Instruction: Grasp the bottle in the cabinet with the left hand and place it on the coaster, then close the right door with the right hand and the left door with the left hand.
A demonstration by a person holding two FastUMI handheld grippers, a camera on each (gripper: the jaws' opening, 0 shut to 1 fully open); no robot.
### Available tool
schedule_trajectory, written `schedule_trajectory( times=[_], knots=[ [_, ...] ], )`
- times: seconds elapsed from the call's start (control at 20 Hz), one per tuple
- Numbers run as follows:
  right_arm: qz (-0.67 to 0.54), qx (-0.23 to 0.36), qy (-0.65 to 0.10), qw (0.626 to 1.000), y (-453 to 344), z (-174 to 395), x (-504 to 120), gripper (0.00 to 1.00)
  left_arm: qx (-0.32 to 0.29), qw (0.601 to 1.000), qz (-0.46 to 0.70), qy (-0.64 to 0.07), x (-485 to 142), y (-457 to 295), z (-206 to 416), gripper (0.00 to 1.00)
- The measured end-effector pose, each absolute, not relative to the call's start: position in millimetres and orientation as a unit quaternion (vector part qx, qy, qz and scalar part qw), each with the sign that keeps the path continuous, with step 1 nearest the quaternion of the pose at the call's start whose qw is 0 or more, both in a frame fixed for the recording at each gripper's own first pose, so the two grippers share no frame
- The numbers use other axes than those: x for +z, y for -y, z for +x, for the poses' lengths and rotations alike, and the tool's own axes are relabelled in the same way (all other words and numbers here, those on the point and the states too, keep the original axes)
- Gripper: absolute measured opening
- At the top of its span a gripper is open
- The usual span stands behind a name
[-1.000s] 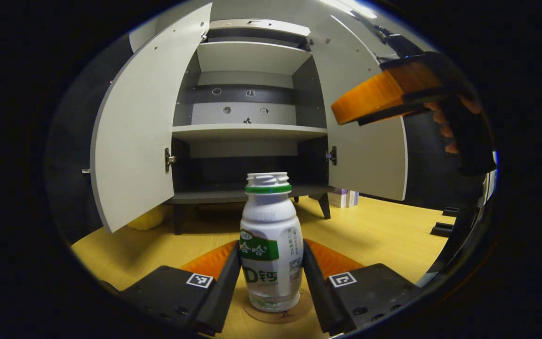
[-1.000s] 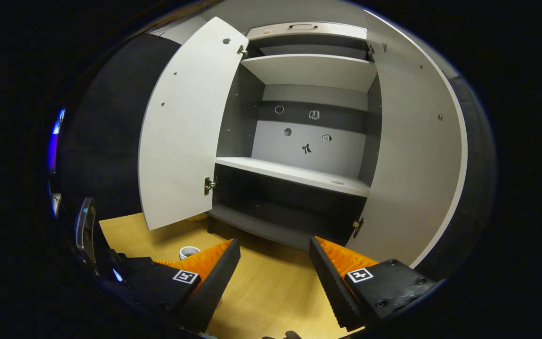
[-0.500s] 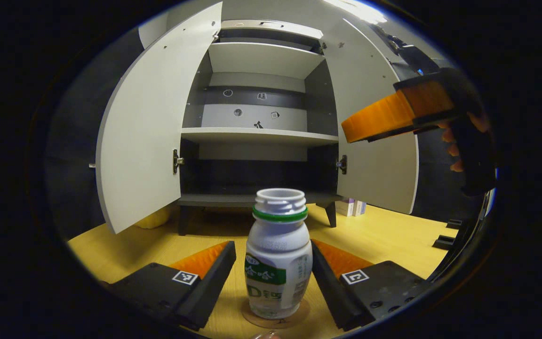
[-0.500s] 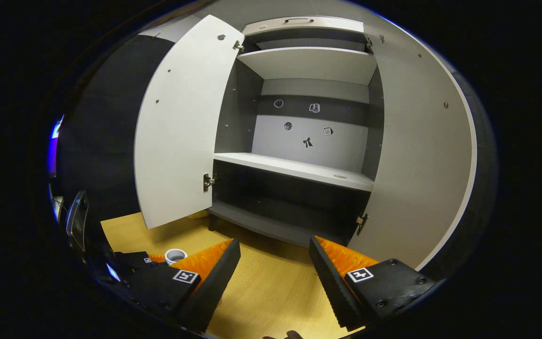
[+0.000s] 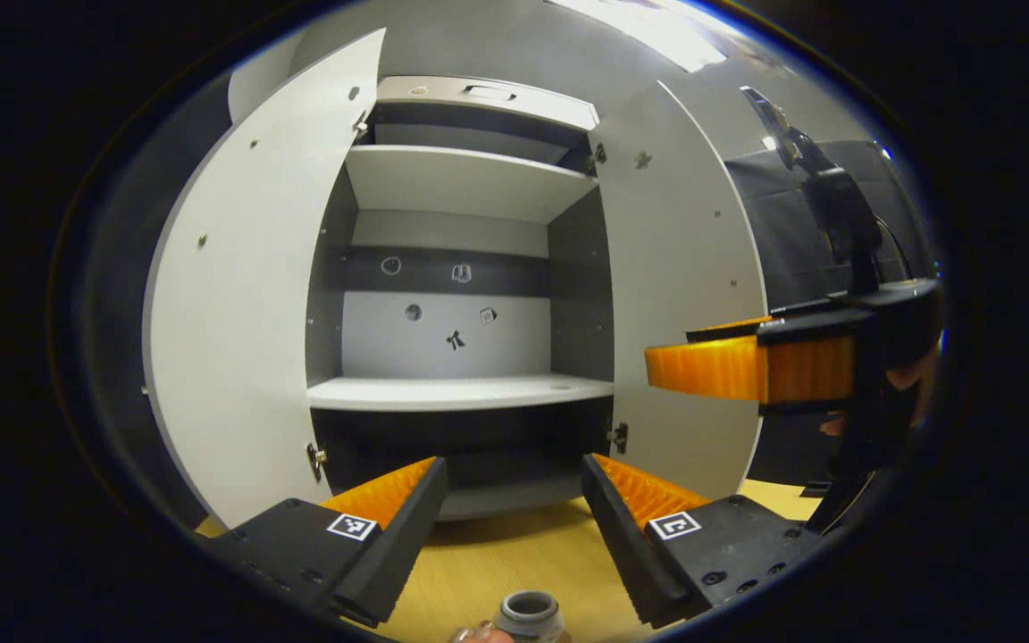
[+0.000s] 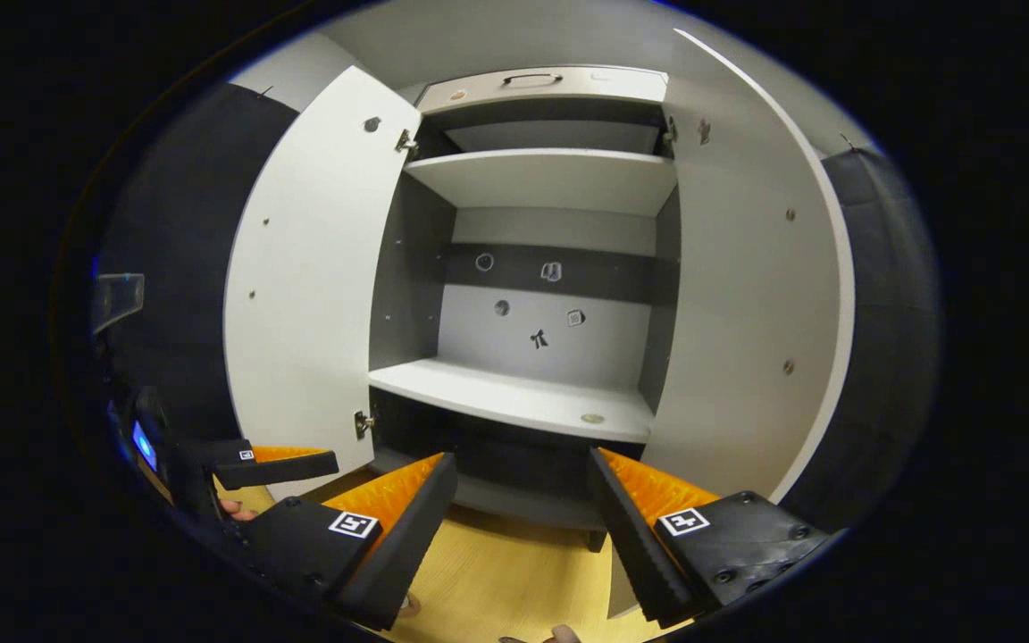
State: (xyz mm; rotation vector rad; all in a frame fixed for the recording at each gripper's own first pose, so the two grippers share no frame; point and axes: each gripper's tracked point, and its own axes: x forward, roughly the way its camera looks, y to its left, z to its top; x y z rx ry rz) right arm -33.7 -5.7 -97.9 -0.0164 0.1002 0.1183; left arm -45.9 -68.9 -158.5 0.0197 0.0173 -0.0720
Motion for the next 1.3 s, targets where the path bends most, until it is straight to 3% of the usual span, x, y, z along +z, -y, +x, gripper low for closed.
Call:
schedule_trajectory(
  times=[0.25, 0.45, 0.65, 0.8, 1.1, 1.25, 1.3],
  knots=[
    [-0.002, -0.048, -0.015, 0.999, 50, -57, -41, 0.98, -0.110, 0.994, 0.004, 0.005, -85, 67, -43, 0.95],
    [-0.041, -0.154, -0.002, 0.987, 111, -89, -23, 0.97, -0.166, 0.986, -0.003, 0.006, -69, 83, -39, 0.95],
    [-0.052, -0.205, 0.002, 0.977, 165, -104, -15, 0.97, -0.181, 0.983, -0.012, 0.006, -62, 103, -22, 0.95],
    [-0.062, -0.202, 0.009, 0.977, 201, -90, -10, 0.97, -0.165, 0.986, -0.028, 0.007, -55, 113, -11, 0.95],
    [-0.030, -0.112, 0.000, 0.993, 214, -49, -21, 0.98, -0.074, 0.997, -0.005, 0.013, -46, 105, 0, 0.95],
    [-0.024, -0.087, -0.005, 0.996, 217, -43, -28, 0.92, -0.039, 0.999, -0.010, 0.010, -45, 102, -4, 0.95],
    [-0.024, -0.079, -0.004, 0.997, 216, -44, -29, 0.96, -0.030, 0.999, -0.012, 0.011, -43, 101, -4, 0.95]
  ],
)
